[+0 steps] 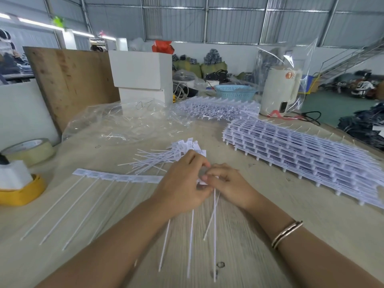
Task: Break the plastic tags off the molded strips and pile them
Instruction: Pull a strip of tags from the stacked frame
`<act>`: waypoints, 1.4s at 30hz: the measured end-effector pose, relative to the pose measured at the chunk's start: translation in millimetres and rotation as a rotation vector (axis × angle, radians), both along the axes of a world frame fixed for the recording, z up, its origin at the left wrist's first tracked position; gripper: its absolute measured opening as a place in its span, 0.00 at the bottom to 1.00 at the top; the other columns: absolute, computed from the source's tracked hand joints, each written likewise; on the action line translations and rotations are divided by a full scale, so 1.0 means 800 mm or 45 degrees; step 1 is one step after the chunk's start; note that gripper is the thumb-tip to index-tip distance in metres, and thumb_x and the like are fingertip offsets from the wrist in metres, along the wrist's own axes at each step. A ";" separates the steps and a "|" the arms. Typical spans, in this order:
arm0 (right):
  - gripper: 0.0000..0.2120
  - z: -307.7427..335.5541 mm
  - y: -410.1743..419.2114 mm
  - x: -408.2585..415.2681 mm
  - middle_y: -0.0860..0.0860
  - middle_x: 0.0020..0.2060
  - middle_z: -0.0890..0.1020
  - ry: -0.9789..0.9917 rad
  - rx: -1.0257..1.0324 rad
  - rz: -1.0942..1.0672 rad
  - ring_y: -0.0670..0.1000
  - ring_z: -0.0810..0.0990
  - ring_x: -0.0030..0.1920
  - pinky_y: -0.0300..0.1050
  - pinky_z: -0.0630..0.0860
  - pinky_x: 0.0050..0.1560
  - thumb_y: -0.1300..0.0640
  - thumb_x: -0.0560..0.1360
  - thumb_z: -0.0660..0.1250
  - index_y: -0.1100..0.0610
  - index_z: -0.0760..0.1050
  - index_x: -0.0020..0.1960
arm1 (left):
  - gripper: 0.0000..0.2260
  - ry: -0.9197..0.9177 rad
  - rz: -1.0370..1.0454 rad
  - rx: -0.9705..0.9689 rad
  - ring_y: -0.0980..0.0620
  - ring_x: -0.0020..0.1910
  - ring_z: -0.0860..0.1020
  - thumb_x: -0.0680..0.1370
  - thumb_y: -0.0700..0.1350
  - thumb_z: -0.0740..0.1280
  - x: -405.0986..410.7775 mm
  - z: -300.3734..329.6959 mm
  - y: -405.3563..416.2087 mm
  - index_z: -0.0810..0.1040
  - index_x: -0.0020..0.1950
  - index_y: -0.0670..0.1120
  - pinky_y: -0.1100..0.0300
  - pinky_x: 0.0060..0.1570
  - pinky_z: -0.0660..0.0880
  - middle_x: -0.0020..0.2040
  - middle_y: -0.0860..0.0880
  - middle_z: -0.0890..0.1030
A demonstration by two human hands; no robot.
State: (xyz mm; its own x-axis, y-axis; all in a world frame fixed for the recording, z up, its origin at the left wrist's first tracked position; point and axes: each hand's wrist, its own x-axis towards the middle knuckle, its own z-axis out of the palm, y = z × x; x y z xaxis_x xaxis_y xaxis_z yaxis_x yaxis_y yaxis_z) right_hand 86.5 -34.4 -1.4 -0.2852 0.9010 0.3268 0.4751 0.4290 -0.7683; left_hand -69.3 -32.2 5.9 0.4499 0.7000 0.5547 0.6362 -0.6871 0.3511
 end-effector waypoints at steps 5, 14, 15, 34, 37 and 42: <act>0.10 0.001 0.003 0.012 0.41 0.36 0.78 0.146 -0.041 0.028 0.42 0.74 0.44 0.39 0.66 0.53 0.58 0.76 0.66 0.46 0.78 0.38 | 0.10 0.067 0.135 -0.224 0.54 0.39 0.76 0.78 0.55 0.58 -0.029 0.007 0.012 0.73 0.42 0.52 0.57 0.41 0.69 0.37 0.54 0.78; 0.02 -0.003 0.001 0.006 0.47 0.34 0.78 -0.042 0.154 -0.007 0.41 0.73 0.37 0.52 0.61 0.54 0.53 0.73 0.70 0.48 0.79 0.42 | 0.18 -0.297 0.060 -0.588 0.53 0.32 0.71 0.81 0.49 0.60 -0.019 0.004 0.019 0.78 0.39 0.37 0.64 0.35 0.65 0.30 0.50 0.74; 0.04 -0.004 0.002 0.004 0.45 0.34 0.79 -0.073 0.232 -0.062 0.41 0.73 0.38 0.50 0.59 0.54 0.52 0.73 0.70 0.43 0.78 0.41 | 0.18 -0.362 0.059 -0.635 0.53 0.32 0.72 0.81 0.48 0.59 -0.018 0.004 0.019 0.79 0.42 0.37 0.63 0.37 0.67 0.30 0.51 0.74; 0.10 0.000 0.000 -0.003 0.40 0.32 0.79 0.210 0.407 -0.120 0.39 0.75 0.37 0.45 0.63 0.50 0.55 0.74 0.66 0.40 0.78 0.39 | 0.19 -0.715 0.011 -0.793 0.60 0.28 0.70 0.81 0.51 0.57 -0.007 0.011 0.007 0.70 0.30 0.48 0.63 0.35 0.65 0.26 0.56 0.72; 0.09 0.006 -0.004 0.002 0.51 0.32 0.79 0.559 0.078 0.073 0.45 0.75 0.34 0.39 0.72 0.39 0.60 0.74 0.67 0.53 0.81 0.37 | 0.18 -0.757 -0.034 -0.851 0.59 0.28 0.71 0.81 0.51 0.57 -0.004 0.011 0.006 0.71 0.33 0.46 0.59 0.35 0.65 0.27 0.55 0.73; 0.09 0.007 0.001 0.043 0.48 0.35 0.81 0.755 -0.146 -0.171 0.44 0.79 0.40 0.27 0.74 0.38 0.52 0.74 0.67 0.56 0.83 0.44 | 0.20 -0.934 -0.020 -0.787 0.57 0.26 0.71 0.81 0.50 0.57 -0.025 0.020 0.016 0.69 0.30 0.45 0.68 0.30 0.67 0.25 0.53 0.72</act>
State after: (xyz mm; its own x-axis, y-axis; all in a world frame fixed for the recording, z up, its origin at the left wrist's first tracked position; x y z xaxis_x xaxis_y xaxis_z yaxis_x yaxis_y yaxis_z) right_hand 121.0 -33.6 4.2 0.0336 0.9553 0.2936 -0.0033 0.2939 -0.9558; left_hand -89.6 -19.5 21.7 0.1491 0.9602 0.2363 0.1062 -0.2531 0.9616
